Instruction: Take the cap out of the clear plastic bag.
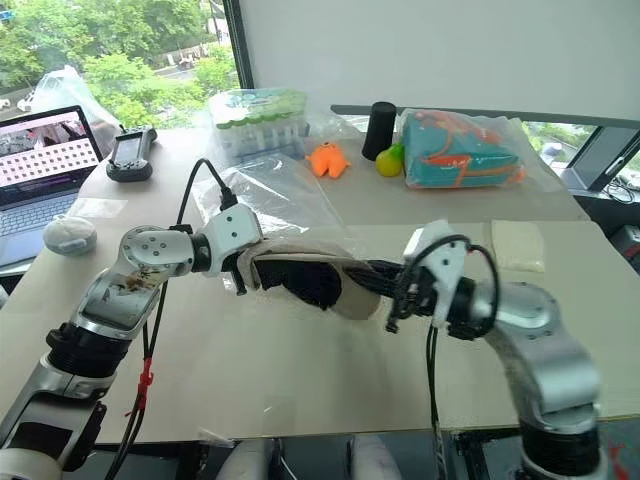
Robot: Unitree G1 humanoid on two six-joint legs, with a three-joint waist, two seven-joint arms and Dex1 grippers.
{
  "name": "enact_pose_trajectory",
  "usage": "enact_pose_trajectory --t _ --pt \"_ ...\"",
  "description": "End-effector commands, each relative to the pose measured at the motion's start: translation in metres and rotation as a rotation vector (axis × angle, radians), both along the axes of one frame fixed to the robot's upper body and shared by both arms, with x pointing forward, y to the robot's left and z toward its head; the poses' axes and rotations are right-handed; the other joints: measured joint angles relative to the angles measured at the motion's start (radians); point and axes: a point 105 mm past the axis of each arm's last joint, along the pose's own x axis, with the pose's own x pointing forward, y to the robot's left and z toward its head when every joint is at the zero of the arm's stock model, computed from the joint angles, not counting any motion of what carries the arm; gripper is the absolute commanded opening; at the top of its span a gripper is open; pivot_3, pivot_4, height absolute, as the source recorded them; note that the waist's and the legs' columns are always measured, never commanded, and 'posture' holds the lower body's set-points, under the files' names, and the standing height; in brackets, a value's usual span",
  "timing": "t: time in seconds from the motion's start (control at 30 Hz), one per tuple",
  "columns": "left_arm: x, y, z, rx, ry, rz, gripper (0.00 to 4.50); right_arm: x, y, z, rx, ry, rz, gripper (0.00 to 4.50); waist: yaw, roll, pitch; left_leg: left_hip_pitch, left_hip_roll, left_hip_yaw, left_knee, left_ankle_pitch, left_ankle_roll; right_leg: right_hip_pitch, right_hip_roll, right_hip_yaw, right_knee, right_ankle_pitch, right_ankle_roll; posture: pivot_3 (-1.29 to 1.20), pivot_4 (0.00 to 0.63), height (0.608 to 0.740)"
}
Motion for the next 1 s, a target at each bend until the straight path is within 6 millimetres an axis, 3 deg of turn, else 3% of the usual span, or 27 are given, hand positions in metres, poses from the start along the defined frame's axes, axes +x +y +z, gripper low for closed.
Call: enact_pose_trajectory --t 0.03,0.13,0.27,0.43,0.5,0.7,0.77,0.83,0.93,1.0 --pt "-0.001 -0.002 0.008 0.006 -0.046 -0.019 0.00 -0.018 -0.008 0.029 0.128 -0.010 0.073 0.02 -0.001 0.000 0.000 0.000 0.000 0.000 0.000 0.000 0.000 0.000 0.000 0.000 0.000 0.000 0.000 0.00 0.150 0.740" --pt "-0.005 -0.003 0.008 0.015 -0.073 -0.059 0.00 -0.005 -0.029 0.053 0.227 -0.070 -0.024 0.02 -0.003 0.000 0.000 0.000 0.000 0.000 0.000 0.000 0.000 0.000 0.000 0.000 0.000 0.000 0.000 0.00 0.150 0.740" --pt "-0.026 0.006 -0.007 0.063 -0.106 -0.173 0.00 0.009 -0.064 0.114 0.472 -0.212 -0.130 0.02 -0.011 0.000 0.000 0.000 0.000 0.002 0.000 0.000 0.000 -0.001 0.000 0.002 0.000 0.000 0.000 0.00 0.150 0.740" --pt "-0.040 0.019 -0.022 0.085 -0.174 -0.240 0.00 0.017 -0.091 0.151 0.681 -0.238 -0.185 0.02 0.002 0.001 0.000 0.000 0.002 0.001 -0.002 0.000 0.000 -0.002 0.001 0.000 -0.001 0.000 -0.002 0.00 0.150 0.740" --pt "-0.042 0.020 -0.022 0.081 -0.215 -0.259 0.00 0.023 -0.095 0.155 0.701 -0.246 -0.231 0.02 0.003 0.001 0.000 -0.001 0.002 0.002 -0.002 0.000 0.000 -0.001 0.000 0.000 -0.001 0.000 -0.003 0.00 0.150 0.740" --pt "-0.051 0.015 -0.023 0.080 -0.366 -0.359 0.00 0.065 -0.062 0.118 0.247 -0.430 -0.496 0.02 -0.004 0.002 0.000 0.000 0.002 0.004 -0.001 0.000 0.000 -0.002 0.000 0.002 -0.001 0.000 -0.002 0.00 0.150 0.740" --pt "-0.060 0.010 -0.024 0.055 -0.394 -0.412 0.00 0.078 -0.037 0.090 -0.088 -0.628 -0.529 0.02 -0.007 0.003 0.000 -0.001 0.002 0.005 -0.001 0.000 0.000 -0.003 0.000 0.002 -0.001 0.000 -0.002 0.00 0.150 0.740" --pt "-0.068 0.007 -0.031 0.050 -0.412 -0.457 0.00 0.082 -0.021 0.061 -0.305 -0.765 -0.499 0.02 -0.007 0.003 0.000 -0.001 0.002 0.005 -0.002 0.000 0.000 -0.004 0.000 0.003 -0.001 0.000 -0.002 0.00 0.150 0.740" --pt "-0.077 0.011 -0.044 0.062 -0.413 -0.496 0.00 0.084 -0.018 0.024 -0.567 -0.941 -0.450 0.02 -0.004 0.003 0.000 -0.001 0.003 0.006 -0.002 0.000 0.000 -0.005 0.000 0.002 -0.001 0.000 -0.003 0.00 0.150 0.740" --pt "-0.079 0.017 -0.053 0.086 -0.403 -0.506 0.00 0.081 -0.016 -0.012 -0.737 -1.016 -0.360 0.02 0.002 0.003 0.000 -0.002 0.002 0.006 -0.002 0.000 0.000 -0.005 0.000 0.003 -0.001 0.000 -0.003 0.00 0.150 0.740"
